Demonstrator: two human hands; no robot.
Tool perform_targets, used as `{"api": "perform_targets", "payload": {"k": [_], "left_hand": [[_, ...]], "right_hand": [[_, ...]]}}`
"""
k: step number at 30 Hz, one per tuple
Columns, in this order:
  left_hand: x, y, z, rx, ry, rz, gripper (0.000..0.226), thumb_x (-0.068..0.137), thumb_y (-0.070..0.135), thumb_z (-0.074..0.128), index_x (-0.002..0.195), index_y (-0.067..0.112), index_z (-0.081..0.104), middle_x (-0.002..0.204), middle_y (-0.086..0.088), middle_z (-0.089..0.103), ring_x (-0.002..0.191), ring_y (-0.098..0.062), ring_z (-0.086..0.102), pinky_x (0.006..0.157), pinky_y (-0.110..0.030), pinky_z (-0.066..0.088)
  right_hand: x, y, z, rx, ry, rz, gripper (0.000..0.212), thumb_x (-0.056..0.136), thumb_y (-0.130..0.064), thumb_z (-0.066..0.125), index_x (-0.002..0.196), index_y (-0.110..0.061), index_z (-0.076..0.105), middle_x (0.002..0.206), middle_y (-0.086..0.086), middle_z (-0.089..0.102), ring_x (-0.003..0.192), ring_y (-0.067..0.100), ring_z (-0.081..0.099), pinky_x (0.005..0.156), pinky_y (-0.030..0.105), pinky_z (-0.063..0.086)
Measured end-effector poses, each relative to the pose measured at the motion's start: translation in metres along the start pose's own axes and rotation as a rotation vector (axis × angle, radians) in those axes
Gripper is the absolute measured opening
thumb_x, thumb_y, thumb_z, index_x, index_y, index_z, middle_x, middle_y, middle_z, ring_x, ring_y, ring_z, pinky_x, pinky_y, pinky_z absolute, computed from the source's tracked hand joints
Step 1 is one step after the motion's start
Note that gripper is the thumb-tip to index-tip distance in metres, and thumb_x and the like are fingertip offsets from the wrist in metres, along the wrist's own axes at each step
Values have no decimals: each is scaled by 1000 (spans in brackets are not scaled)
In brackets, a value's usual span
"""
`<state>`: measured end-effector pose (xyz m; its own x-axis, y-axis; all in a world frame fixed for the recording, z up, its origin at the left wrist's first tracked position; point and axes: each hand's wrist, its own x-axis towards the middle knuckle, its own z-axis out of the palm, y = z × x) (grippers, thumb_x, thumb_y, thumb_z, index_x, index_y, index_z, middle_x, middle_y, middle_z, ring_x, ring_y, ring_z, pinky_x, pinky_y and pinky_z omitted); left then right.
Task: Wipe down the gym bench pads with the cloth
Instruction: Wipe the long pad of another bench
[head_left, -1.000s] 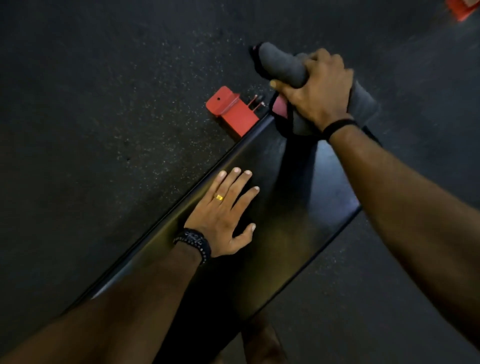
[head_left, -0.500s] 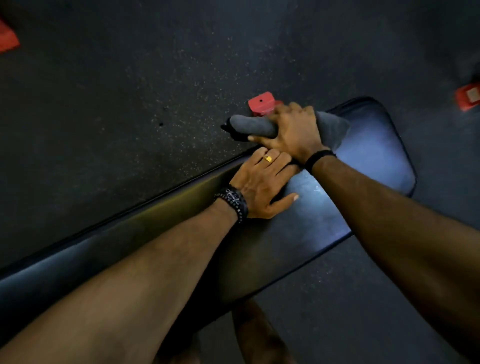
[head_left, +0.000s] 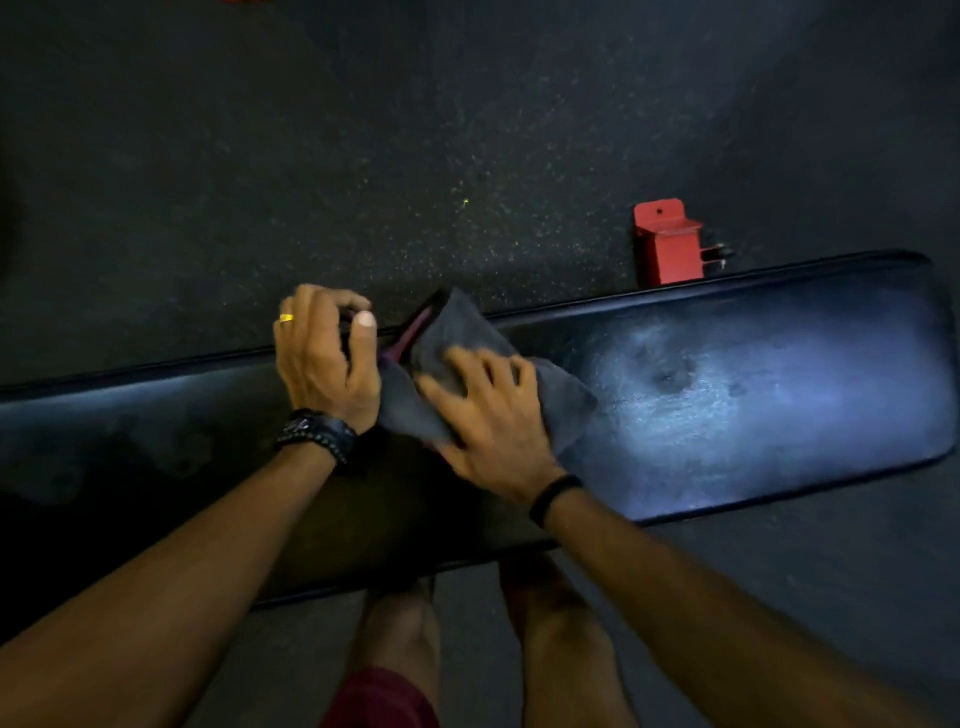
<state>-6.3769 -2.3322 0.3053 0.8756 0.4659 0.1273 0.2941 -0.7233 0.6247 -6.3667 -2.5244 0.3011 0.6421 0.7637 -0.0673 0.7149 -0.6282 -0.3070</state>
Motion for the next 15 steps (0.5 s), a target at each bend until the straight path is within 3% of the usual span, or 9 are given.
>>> {"api": "perform_targets", "payload": {"k": [2,3,4,5,8,9,11,13,15], "left_hand": [[-13,0,-6,27,-118,103,32,96,29,41,86,7,62,87,-10,57,81,-29,52,72,-41,38],[-21,2,-7,50,-194,167,30,96,28,42,85,9,62,86,-9,56,80,-28,51,71,-40,37],[-28,5,-6,67,-260,222,28,95,28,44,84,10,62,86,-8,55,79,-27,50,70,-40,37],[-33,10,-4,71,-310,261,26,95,28,45,84,11,63,86,-7,55,79,-26,50,69,-40,38],[-40,28,9,70,-395,323,25,92,30,47,85,13,63,85,-4,54,78,-22,49,68,-38,36],[-42,34,14,73,-411,334,25,92,31,47,85,13,63,84,-3,54,78,-21,49,68,-37,35],[-44,43,18,77,-428,327,25,91,31,47,84,14,63,84,-3,54,77,-21,48,67,-36,34],[-46,50,16,70,-438,308,25,90,31,46,82,14,63,83,-3,54,77,-22,50,66,-38,36],[-46,58,-6,77,-460,244,28,90,31,44,80,12,62,81,-5,56,77,-26,52,67,-40,40]], "right_hand": [[-41,60,-11,-56,-57,-315,49,80,-37,64,127,-25,63,130,17,57,113,34,49,89,49,38],[-59,102,-18,-120,-51,-284,50,77,-33,67,126,-24,62,126,18,58,111,36,52,88,50,40],[-76,143,-30,-162,-18,-73,53,74,-31,72,125,-21,62,123,20,59,107,39,55,87,51,45],[-92,180,-45,-157,46,282,56,74,-32,75,125,-16,61,121,23,59,105,43,58,86,53,48],[-124,216,-68,-64,292,1504,70,90,-54,54,138,-3,47,139,31,44,125,49,43,98,58,38],[-122,201,-65,-63,254,1679,76,92,-60,46,141,-2,44,145,30,37,130,48,39,100,57,35],[-109,153,-47,-45,252,1565,81,85,-65,40,141,-7,46,143,29,40,125,46,43,98,52,36],[-94,80,-30,36,205,1200,70,81,-55,52,139,-16,49,132,22,49,112,40,50,91,47,43],[-72,5,-35,187,4,874,64,80,-39,66,140,-23,47,127,13,46,108,31,50,86,43,50]]}}
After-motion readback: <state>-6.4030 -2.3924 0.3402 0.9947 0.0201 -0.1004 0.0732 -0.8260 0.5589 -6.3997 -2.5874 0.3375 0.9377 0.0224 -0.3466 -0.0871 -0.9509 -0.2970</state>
